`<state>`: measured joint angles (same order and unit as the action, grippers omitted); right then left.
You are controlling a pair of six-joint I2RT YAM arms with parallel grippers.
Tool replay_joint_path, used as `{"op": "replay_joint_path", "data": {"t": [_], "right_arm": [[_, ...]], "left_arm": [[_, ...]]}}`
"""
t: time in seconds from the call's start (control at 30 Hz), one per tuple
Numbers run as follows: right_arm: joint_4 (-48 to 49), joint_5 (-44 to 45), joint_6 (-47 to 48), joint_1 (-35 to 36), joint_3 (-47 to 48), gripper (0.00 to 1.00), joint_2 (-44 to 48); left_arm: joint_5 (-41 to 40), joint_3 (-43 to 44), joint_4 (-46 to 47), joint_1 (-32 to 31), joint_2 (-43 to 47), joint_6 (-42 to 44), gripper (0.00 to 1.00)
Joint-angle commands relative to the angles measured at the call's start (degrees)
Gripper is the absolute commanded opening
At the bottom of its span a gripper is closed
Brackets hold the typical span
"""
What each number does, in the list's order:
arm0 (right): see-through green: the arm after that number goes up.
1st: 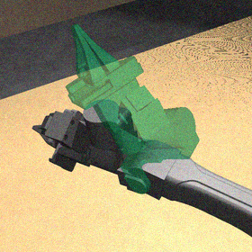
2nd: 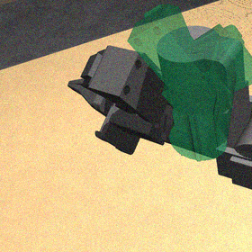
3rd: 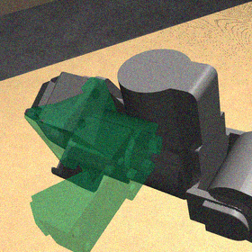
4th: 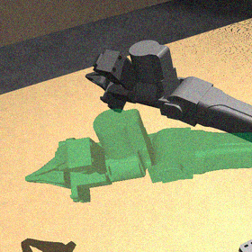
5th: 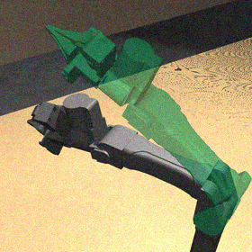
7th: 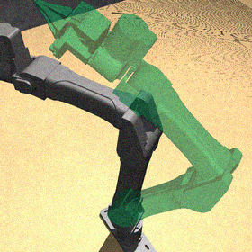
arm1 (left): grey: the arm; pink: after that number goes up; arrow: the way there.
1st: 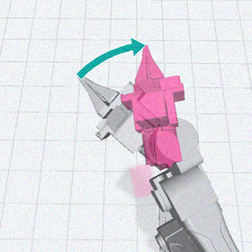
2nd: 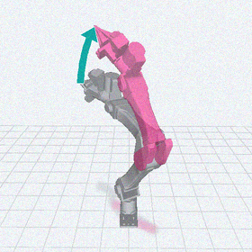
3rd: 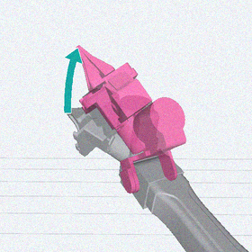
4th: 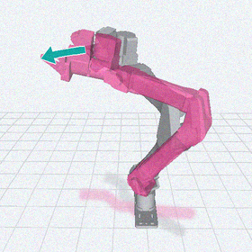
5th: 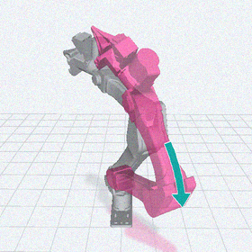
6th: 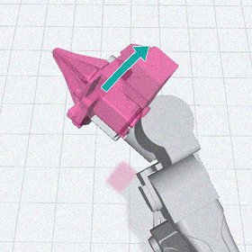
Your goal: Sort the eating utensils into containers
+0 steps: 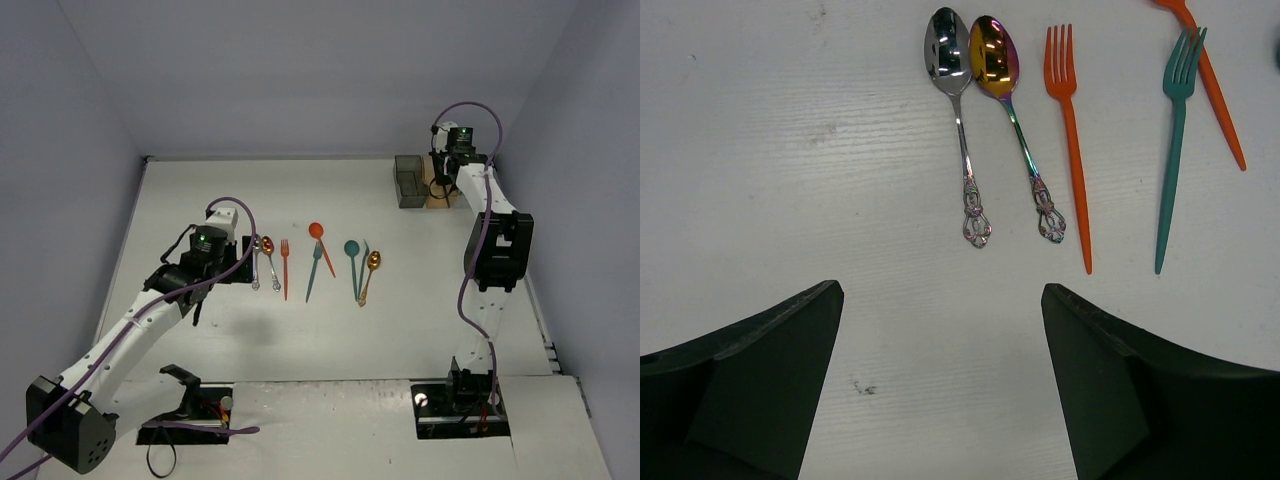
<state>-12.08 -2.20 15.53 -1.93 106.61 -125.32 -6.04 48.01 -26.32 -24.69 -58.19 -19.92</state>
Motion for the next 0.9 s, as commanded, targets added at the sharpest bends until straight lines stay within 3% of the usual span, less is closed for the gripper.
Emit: {"op": "replay_joint_path", "data": {"t": [0.0, 0.17, 0.47, 0.67, 0.87], "right_arm": [[1.27, 0.34, 0.18, -0.36, 3.70, 0.07, -0.94], [1.20, 0.92, -0.06, -0.36, 4.14, 0.11, -2.31], [1.19, 1.71, -1.50, -0.15, 4.90, 0.35, 0.95], [1.25, 5.64, -6.31, 2.27, 0.64, 0.47, 10.42], [1.19, 11.70, -16.04, 11.38, -12.79, 0.49, 22.70]], "left_arm": [[-0.81, 0.87, 2.33, 0.25, -0.01, 0.67, 0.78], [-0.81, 1.02, 2.16, 0.25, -0.35, 0.68, 0.78], [-1.24, 1.05, 2.07, 0.25, -0.43, 0.85, 0.78], [-1.25, 1.30, 2.15, 0.25, -0.34, 0.85, 0.78], [-1.09, 1.47, 2.41, 0.28, -0.17, 0.94, 0.78]]}}
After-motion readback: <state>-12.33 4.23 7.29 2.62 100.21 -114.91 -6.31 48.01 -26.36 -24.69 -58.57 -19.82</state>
